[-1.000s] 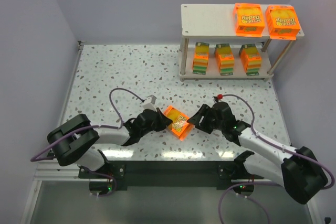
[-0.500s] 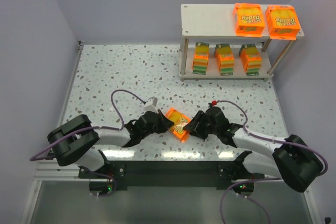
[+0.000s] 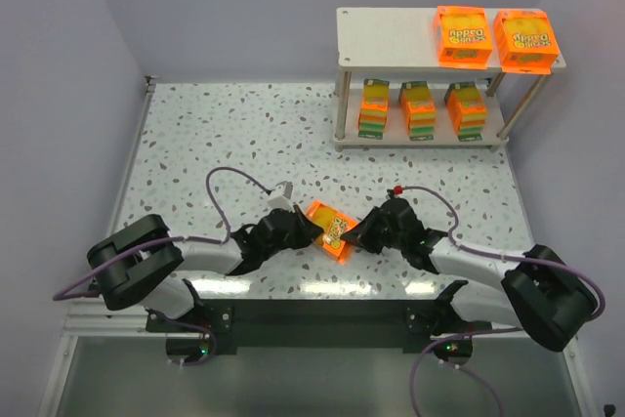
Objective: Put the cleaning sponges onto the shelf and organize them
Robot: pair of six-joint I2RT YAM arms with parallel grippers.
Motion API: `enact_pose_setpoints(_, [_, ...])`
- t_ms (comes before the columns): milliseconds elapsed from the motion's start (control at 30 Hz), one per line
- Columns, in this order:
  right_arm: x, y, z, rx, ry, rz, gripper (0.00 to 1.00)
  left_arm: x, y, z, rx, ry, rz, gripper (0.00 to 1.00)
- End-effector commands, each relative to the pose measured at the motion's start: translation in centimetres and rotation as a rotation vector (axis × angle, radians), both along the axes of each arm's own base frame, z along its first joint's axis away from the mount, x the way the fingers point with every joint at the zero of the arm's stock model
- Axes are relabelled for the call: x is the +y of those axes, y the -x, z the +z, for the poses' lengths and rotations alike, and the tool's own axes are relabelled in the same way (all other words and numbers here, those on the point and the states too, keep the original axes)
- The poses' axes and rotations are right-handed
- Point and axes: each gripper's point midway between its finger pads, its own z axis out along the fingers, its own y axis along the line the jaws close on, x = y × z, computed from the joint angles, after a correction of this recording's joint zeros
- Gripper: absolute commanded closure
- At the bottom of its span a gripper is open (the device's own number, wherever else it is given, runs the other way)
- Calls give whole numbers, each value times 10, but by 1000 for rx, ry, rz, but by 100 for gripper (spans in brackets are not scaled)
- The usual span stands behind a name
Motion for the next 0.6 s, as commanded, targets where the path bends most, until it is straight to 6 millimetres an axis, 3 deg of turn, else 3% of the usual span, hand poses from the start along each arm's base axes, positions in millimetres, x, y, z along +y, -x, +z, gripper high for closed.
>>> enact_pose_setpoints(0, [-1,-2,4,-28,-9,-18,100,-1,15,3,6,-20,-53,100])
enact_pose_setpoints(100, [-8,0,12,-47,-4,-37,100,6,6,24,-41,-58,-19,100])
enact_pose_setpoints(200, [-13,0,29,-84,-12,-51,100,15,-6,54,-116,-125,10,74])
enact_pose_setpoints(233, [-13,-1,35,-96,-18,-54,100,18,-8,71,-145,-119,21,61])
enact_pose_setpoints(333, [-13,-2,58,-141,-45,-50,100,36,-17,111,-207,-160,84,43])
enact_pose_setpoints(467, [-13,-8,93,-205,-66,-59,100,64,-17,177,-291,-144,157,34])
enact_pose_setpoints(500, [-11,-13,110,-244,-87,-66,100,78,-15,199,-330,-111,191,33])
enact_pose_setpoints(567, [-10,-18,140,-305,-129,-77,100,95,-10,218,-352,-99,222,31])
